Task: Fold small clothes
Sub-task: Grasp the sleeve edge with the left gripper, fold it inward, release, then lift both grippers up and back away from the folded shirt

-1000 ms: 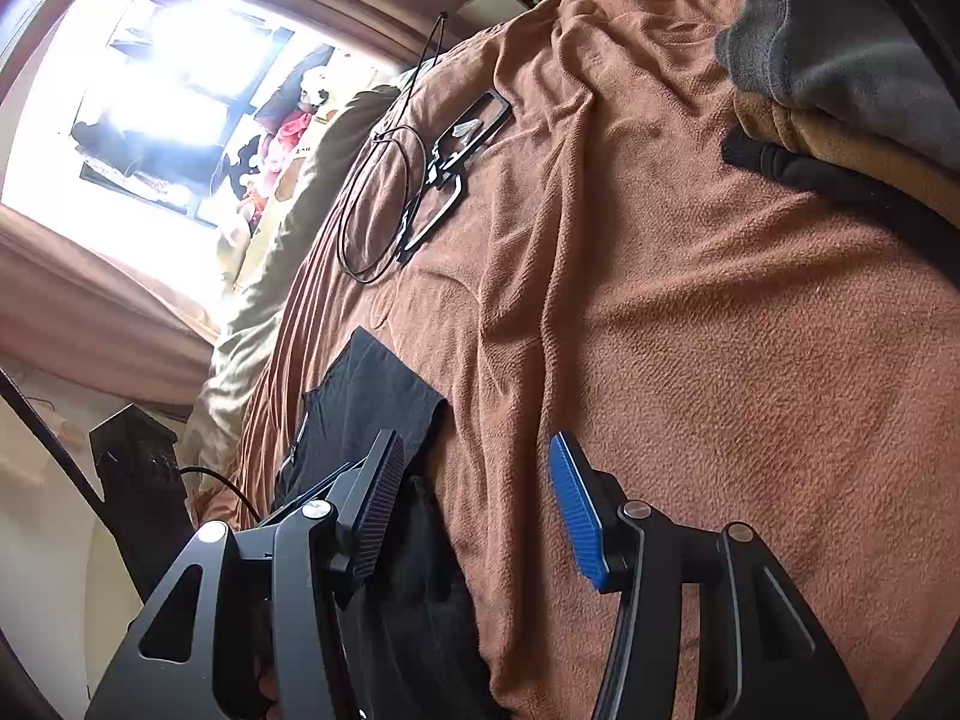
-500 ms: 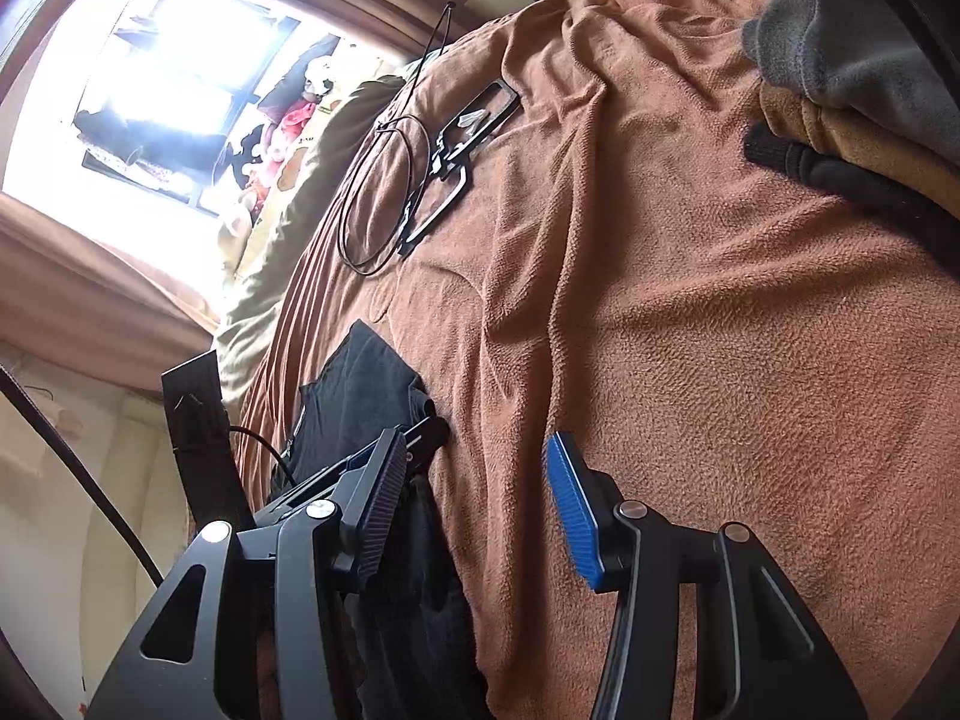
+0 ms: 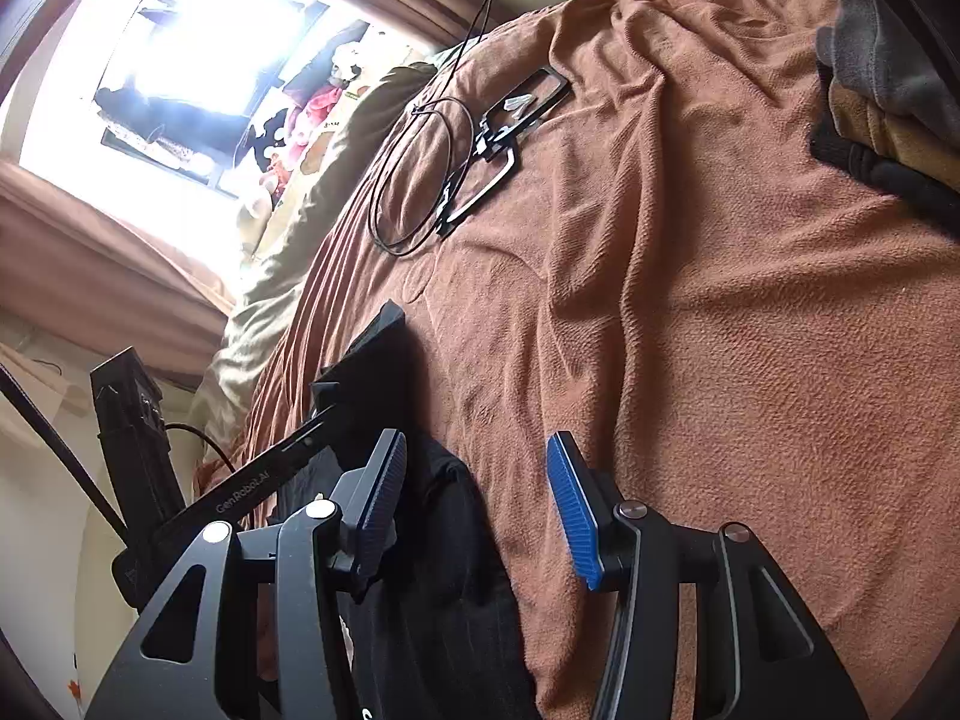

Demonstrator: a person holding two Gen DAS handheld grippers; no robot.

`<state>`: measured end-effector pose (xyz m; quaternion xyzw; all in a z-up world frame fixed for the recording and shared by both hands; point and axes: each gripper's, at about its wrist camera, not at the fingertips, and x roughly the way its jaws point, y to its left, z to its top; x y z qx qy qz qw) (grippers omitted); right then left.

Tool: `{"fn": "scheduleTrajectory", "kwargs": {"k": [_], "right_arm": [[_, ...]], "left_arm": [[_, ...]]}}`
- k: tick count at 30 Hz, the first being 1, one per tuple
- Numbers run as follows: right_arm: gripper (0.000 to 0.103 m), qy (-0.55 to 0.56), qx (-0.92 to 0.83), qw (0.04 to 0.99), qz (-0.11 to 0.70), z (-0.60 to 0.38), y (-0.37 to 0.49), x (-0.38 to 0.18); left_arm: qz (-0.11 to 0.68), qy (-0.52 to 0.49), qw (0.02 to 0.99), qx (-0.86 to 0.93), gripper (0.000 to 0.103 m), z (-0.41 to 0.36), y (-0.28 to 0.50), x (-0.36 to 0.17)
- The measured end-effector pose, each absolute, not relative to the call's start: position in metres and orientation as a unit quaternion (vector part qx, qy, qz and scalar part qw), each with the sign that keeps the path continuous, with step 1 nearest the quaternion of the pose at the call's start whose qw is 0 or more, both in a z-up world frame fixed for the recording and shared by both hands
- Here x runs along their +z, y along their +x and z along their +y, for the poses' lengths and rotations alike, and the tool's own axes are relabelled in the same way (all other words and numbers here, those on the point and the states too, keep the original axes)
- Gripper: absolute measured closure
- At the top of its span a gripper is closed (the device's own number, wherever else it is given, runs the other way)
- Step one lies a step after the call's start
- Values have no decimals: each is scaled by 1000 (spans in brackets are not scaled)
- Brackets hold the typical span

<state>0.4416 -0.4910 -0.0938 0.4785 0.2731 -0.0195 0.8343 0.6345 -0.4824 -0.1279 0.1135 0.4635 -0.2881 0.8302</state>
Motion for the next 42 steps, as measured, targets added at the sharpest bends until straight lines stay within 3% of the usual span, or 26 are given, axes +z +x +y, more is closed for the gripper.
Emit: {"fn": "scheduleTrajectory", "kwargs": {"k": [17, 33, 42], "right_arm": [[56, 427, -2, 856, 291, -453, 486, -90], [56, 403, -5, 859, 314, -436, 503, -91], [56, 395, 1, 858, 329, -429, 510, -99]], "left_arm": [[459, 77, 855, -231, 92, -374, 674, -106], [477, 51, 859, -178, 88, -313, 712, -141], [502, 52, 840, -199, 88, -329, 714, -177]]}}
